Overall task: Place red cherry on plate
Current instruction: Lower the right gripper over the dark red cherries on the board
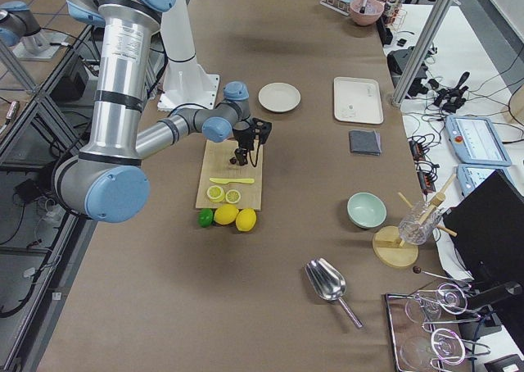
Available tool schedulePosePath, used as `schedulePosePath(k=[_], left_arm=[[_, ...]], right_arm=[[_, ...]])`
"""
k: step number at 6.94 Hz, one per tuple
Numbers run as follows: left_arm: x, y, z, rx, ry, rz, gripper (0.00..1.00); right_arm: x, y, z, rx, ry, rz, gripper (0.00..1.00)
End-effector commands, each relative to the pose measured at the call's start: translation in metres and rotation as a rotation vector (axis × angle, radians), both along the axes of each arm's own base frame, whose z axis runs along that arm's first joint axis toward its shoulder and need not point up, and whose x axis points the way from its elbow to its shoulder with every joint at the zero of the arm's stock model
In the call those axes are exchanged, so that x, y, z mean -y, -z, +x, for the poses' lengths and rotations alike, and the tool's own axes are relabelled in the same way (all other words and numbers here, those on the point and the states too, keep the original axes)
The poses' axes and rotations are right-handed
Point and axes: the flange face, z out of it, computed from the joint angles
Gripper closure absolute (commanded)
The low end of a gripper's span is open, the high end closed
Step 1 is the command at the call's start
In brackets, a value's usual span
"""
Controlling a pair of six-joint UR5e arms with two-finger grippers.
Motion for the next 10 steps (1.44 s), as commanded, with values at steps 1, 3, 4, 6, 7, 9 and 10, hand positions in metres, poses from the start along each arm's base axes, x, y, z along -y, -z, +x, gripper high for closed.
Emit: schedulePosePath(k=[1,3,4,6,7,9,10], left_arm=[[0.000,0.003,0.001,-0.013,0.000,0.006,0.01],[0.000,0.002,0.001,-0.013,0.000,0.004,0.01],[0.000,0.003,0.001,-0.013,0.000,0.007,0.01],[0.000,0.001,0.001,-0.014,0.000,0.003,0.01],[-0.006,-0.004,0.002,-0.015,0.000,-0.008,0.01],[-0.006,-0.005,0.002,-0.016,0.000,-0.008,0.01],[-0.006,-0.005,0.002,-0.016,0.000,-0.008,0.01]], right_arm=[[-0.011,-0.018,-0.004,0.029,-0.047,-0.011,0.33],[-0.022,-0.019,-0.017,0.024,-0.059,-0.019,0.33],[-0.027,-0.020,-0.021,0.020,-0.053,-0.021,0.33],[-0.037,-0.022,-0.030,0.012,-0.047,-0.022,0.34],[-0.030,-0.020,-0.024,-0.003,-0.069,0.006,0.83],[-0.024,-0.018,-0.021,-0.024,-0.075,0.005,0.84],[-0.022,-0.015,-0.018,-0.019,-0.067,0.008,0.82]])
